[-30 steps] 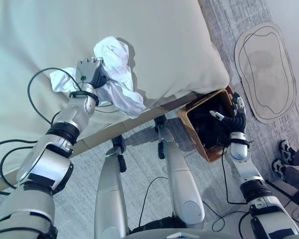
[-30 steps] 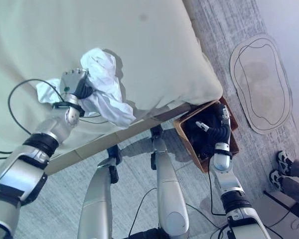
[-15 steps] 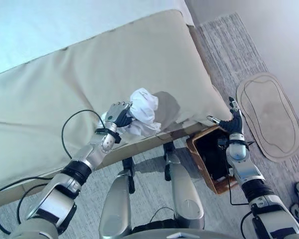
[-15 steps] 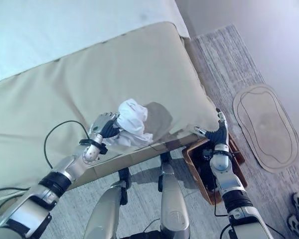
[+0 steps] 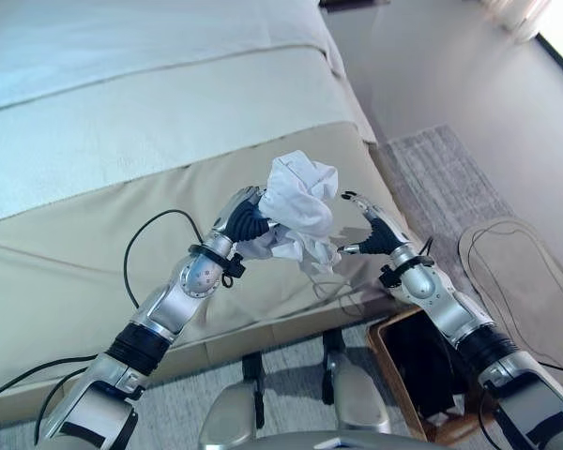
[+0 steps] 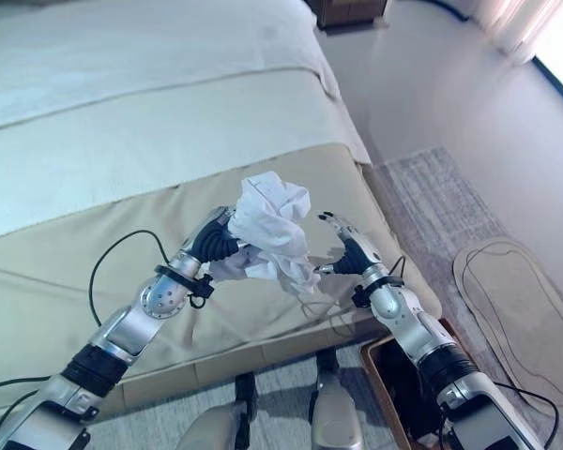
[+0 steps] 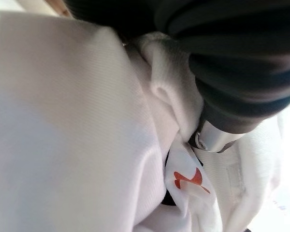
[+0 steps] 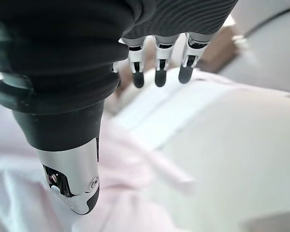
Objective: Pick up clothes into the bucket
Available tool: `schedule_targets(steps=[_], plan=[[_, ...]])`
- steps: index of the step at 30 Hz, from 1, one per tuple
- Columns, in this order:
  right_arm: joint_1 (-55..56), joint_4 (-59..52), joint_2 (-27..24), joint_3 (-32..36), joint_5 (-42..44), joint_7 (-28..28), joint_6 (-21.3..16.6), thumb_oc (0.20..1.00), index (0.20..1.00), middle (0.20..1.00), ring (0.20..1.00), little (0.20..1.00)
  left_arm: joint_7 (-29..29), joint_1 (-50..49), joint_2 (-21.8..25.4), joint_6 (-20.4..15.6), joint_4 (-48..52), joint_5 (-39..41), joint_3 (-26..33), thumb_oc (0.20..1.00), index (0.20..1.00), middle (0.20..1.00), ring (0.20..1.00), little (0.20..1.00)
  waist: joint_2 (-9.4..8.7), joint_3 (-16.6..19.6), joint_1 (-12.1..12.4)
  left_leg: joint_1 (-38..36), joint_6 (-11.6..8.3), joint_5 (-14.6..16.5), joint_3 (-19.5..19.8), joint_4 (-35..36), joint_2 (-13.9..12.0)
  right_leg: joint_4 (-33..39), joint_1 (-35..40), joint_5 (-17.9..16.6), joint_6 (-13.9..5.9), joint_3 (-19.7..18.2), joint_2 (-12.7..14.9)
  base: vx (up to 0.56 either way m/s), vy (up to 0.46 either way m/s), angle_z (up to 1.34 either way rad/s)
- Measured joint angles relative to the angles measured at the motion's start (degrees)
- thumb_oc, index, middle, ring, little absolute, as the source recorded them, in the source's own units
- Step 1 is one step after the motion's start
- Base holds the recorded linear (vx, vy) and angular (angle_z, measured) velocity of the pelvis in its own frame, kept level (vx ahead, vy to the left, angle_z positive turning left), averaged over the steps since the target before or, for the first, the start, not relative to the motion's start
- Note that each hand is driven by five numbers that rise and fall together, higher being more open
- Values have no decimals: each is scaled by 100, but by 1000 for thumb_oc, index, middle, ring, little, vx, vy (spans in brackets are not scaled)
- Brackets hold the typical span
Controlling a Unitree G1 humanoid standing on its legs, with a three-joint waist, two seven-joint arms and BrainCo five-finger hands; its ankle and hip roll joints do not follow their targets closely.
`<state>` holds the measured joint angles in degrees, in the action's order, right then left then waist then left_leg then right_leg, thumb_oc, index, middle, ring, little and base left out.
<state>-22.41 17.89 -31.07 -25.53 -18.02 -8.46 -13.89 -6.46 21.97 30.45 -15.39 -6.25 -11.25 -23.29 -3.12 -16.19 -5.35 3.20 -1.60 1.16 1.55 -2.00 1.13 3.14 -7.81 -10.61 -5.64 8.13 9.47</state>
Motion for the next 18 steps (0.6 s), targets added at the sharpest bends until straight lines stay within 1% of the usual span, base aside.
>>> schedule_targets(steps=[4, 7, 10, 11, 18], plan=[[183, 4, 238, -28, 39, 322, -3, 1000, 1000, 1000, 1000, 1000, 131, -182, -66, -5, 70, 207, 9, 200, 200, 200, 200, 200, 2, 238, -9, -213, 0, 0, -60, 132, -19, 111, 172, 1, -1, -5, -26, 71, 17, -7], [313, 19, 374, -113, 194, 481, -3, 1000, 1000, 1000, 1000, 1000, 195, -270, -122, -5, 73, 209, 11, 200, 200, 200, 200, 200, 3, 266, -7, -289, 0, 0, -94, 154, -18, 121, 226, 1, -2, -40, -27, 48, 12, -6], [376, 42, 522, -166, 208, 518, -1, 1000, 1000, 1000, 1000, 1000, 200, -349, -178, -2, 96, 232, 19, 200, 200, 200, 200, 200, 4, 286, -3, -366, 0, 0, -125, 179, -21, 129, 278, 2, -2, -67, -28, 6, 7, -4], [406, 12, 656, -169, 368, 544, -2, 1000, 1000, 1000, 1000, 1000, 211, -406, -196, -1, 168, 320, 21, 200, 200, 200, 200, 200, 5, 322, -10, -369, 0, 1, -135, 188, -23, 136, 275, 4, -2, -82, -29, 61, 13, -6], [475, 4, 1017, -204, 967, 550, 1, 1000, 1000, 1000, 1000, 1000, 260, -602, -302, 0, 318, 411, 34, 200, 200, 200, 200, 200, 12, 446, -4, -388, 11, -22, -145, 247, -14, 153, 269, 2, -3, -111, -22, 9, 2, 0]])
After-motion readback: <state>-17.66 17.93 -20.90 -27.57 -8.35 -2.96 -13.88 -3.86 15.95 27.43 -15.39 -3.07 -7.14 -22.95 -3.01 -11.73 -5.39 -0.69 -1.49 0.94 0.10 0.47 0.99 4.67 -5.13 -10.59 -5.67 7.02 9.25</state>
